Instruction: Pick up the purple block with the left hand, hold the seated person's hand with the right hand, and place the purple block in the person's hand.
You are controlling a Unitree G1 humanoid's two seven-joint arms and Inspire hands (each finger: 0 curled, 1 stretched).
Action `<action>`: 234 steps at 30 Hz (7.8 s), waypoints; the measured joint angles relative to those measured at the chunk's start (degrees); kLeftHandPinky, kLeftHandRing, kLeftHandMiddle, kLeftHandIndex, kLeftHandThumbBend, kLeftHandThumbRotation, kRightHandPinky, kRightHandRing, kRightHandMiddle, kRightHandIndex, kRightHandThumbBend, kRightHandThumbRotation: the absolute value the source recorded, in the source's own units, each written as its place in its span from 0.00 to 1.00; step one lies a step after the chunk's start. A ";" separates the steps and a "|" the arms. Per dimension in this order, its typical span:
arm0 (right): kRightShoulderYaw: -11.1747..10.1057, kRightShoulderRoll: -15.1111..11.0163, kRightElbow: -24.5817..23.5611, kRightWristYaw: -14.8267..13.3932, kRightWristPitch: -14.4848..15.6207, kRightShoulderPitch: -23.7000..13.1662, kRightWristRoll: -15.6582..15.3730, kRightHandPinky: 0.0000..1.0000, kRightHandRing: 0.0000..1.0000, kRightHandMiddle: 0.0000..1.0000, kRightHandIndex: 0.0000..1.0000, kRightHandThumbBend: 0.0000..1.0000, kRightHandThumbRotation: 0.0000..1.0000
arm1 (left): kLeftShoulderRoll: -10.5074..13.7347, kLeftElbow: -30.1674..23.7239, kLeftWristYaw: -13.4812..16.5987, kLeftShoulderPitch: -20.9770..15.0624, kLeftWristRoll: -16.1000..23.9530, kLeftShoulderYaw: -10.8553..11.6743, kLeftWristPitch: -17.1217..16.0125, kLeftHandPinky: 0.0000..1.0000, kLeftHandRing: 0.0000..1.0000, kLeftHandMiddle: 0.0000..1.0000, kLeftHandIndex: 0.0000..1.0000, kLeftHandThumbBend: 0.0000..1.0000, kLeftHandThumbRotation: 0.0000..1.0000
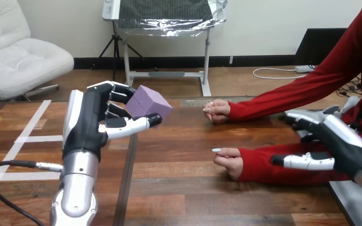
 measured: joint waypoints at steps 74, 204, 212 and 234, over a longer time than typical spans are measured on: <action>18.07 -0.71 15.16 -11.40 5.74 -12.82 -19.61 0.70 0.79 0.81 0.80 0.98 0.29 | -1.32 -1.25 -3.65 1.75 -2.55 2.14 0.56 0.34 0.40 0.42 0.45 0.61 0.00; 15.35 4.24 13.81 -10.19 6.50 -14.56 -7.83 0.24 0.29 0.35 0.37 0.71 0.21 | -1.92 2.64 -4.31 1.64 -4.62 2.26 -1.20 0.35 0.40 0.42 0.46 0.60 0.00; 15.09 3.44 10.56 -8.76 7.39 -14.54 -7.30 0.26 0.31 0.37 0.39 0.72 0.25 | -1.97 3.55 -4.31 1.56 -4.94 2.22 -1.58 0.34 0.39 0.42 0.46 0.59 0.00; 14.88 2.44 2.70 -6.90 11.35 -14.41 -6.68 0.30 0.34 0.41 0.43 0.75 0.26 | -3.88 7.09 -4.31 0.05 -6.53 2.29 -4.14 0.34 0.38 0.41 0.45 0.59 0.00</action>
